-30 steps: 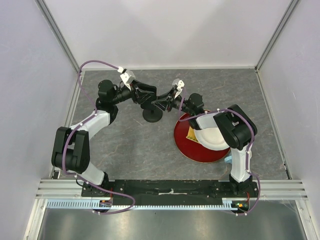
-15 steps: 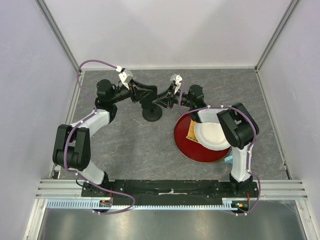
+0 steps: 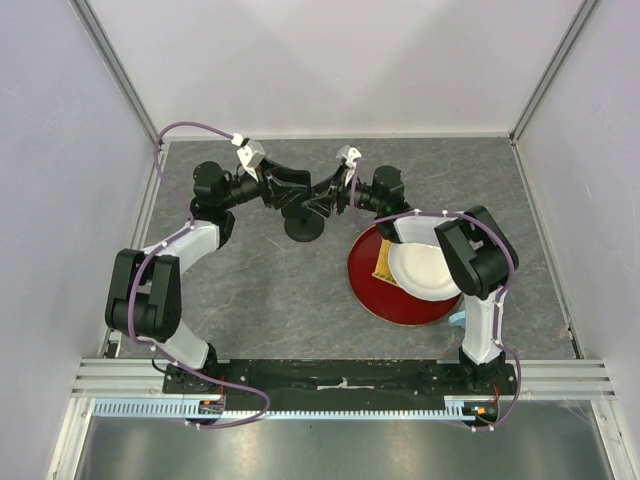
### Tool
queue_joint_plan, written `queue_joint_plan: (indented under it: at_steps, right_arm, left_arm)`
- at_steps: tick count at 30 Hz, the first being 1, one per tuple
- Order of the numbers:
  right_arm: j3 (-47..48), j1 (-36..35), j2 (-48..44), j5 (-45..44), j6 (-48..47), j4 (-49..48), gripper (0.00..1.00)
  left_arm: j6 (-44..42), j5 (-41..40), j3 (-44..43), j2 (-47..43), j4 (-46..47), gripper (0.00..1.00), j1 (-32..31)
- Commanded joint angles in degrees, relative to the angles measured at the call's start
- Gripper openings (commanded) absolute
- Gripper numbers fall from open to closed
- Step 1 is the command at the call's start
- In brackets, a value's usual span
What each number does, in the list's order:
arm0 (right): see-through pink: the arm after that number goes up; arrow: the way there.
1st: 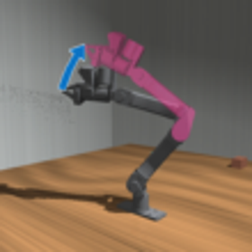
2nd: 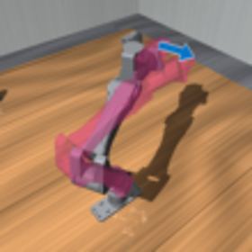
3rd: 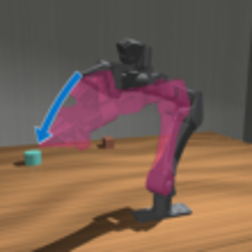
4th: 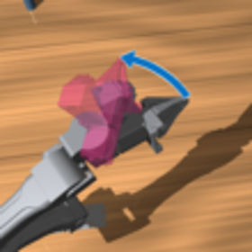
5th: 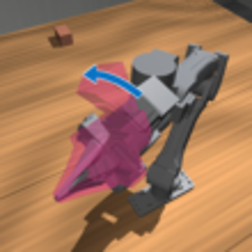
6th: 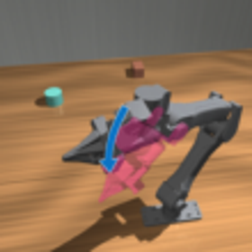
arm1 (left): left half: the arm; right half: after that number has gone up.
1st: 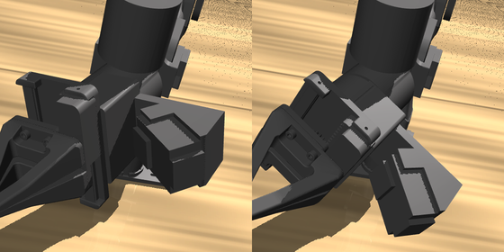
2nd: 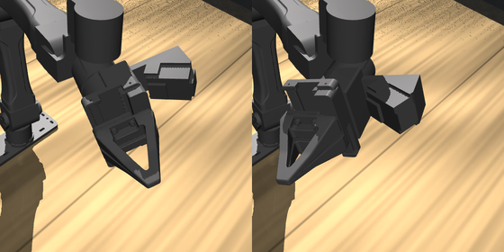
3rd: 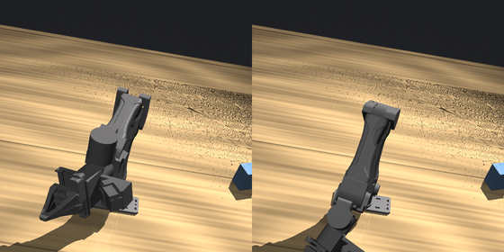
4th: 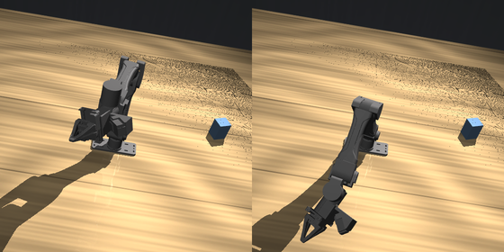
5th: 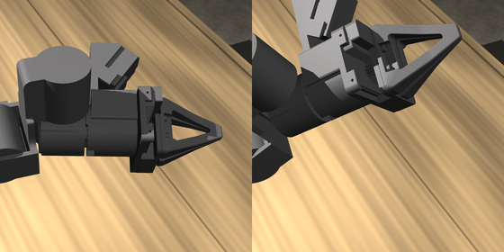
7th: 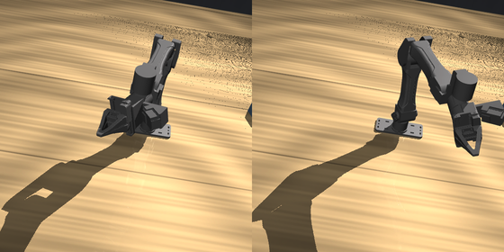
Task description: Place the phone on the phone stand
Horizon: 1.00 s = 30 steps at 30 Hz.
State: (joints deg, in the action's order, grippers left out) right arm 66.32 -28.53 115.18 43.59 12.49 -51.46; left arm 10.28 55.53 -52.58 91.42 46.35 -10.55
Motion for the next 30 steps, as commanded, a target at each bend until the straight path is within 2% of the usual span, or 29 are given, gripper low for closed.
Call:
queue_joint_plan:
  at_steps: [1, 5, 11, 19, 26, 27, 30]
  right_arm:
    - [0.74, 0.59, -2.06, -11.32, -2.21, 6.45, 0.68]
    - [-1.19, 0.15, -4.43, -16.87, -1.86, 7.08, 0.85]
    - [-2.69, -1.79, -7.77, -22.49, -2.56, 10.15, 0.94]
    - [-4.45, -5.91, -11.11, -31.71, -3.53, 10.86, 0.98]
    - [-2.69, -13.38, -14.18, -48.93, -3.70, 15.06, 0.98]
    - [-2.52, -14.61, -14.54, -55.05, -3.53, 15.95, 0.98]
    - [-3.04, -15.76, -16.12, -59.14, -2.13, 17.01, 0.98]
  left_arm:
    - [2.46, -1.30, 1.25, -3.17, 4.80, 0.62, 0.35]
    - [3.60, -3.32, 2.65, -5.19, 6.82, 0.63, 0.70]
    - [3.34, -6.57, 4.85, -9.93, 6.57, 0.65, 1.23]
    - [2.55, -9.73, 5.55, -11.35, 4.01, 0.66, 2.46]
    - [0.79, -20.98, 7.13, -12.75, 1.12, 0.65, 2.72]
    - [0.88, -21.94, 7.40, -13.10, 1.20, 0.65, 2.90]
    - [2.19, -23.96, 8.54, -14.42, 2.77, 0.64, 2.99]
